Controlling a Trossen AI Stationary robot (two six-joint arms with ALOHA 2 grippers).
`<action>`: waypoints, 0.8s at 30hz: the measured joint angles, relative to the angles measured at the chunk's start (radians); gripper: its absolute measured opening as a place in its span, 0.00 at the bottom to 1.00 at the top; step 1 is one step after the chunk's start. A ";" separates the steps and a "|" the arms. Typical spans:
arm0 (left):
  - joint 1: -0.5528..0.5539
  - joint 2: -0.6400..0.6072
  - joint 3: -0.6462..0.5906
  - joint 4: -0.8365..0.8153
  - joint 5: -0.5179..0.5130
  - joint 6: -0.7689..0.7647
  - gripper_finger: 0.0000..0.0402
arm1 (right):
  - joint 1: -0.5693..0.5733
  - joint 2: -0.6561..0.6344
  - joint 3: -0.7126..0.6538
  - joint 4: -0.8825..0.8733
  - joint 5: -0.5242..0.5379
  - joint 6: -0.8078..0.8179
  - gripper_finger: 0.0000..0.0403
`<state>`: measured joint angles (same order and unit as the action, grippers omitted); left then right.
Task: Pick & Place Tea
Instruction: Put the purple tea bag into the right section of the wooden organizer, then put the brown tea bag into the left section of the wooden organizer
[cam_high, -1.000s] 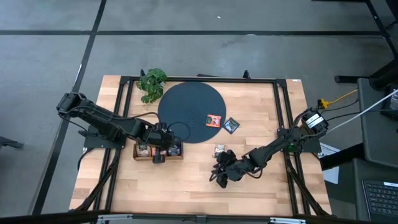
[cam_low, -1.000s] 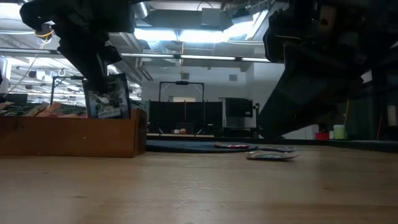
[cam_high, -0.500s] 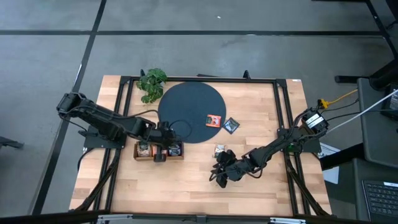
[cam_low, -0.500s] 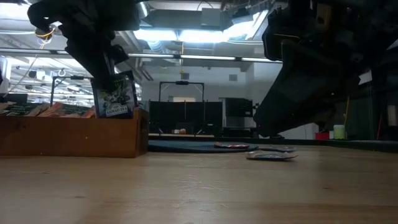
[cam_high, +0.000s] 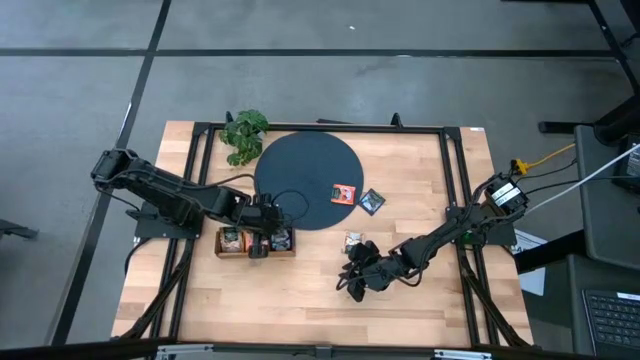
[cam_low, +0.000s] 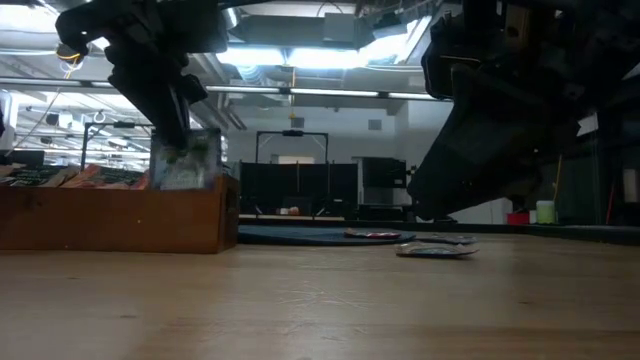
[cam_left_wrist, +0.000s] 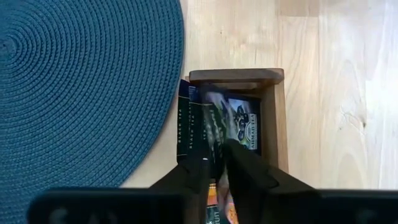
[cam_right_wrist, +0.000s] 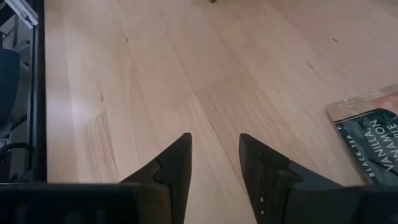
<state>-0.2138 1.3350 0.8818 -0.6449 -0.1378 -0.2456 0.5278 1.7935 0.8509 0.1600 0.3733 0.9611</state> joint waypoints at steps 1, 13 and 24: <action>0.000 0.000 0.000 0.000 -0.001 -0.001 0.13 | 0.000 0.000 0.000 0.000 0.000 0.000 0.33; -0.003 0.000 0.000 0.011 0.003 -0.033 0.23 | 0.000 0.000 0.000 -0.058 0.034 0.044 0.33; -0.108 0.000 0.000 0.269 -0.010 -0.058 0.23 | -0.025 0.000 -0.001 -0.156 0.200 0.207 0.26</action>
<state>-0.3216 1.3354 0.8814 -0.3757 -0.1473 -0.3035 0.5024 1.7935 0.8501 0.0044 0.5737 1.1686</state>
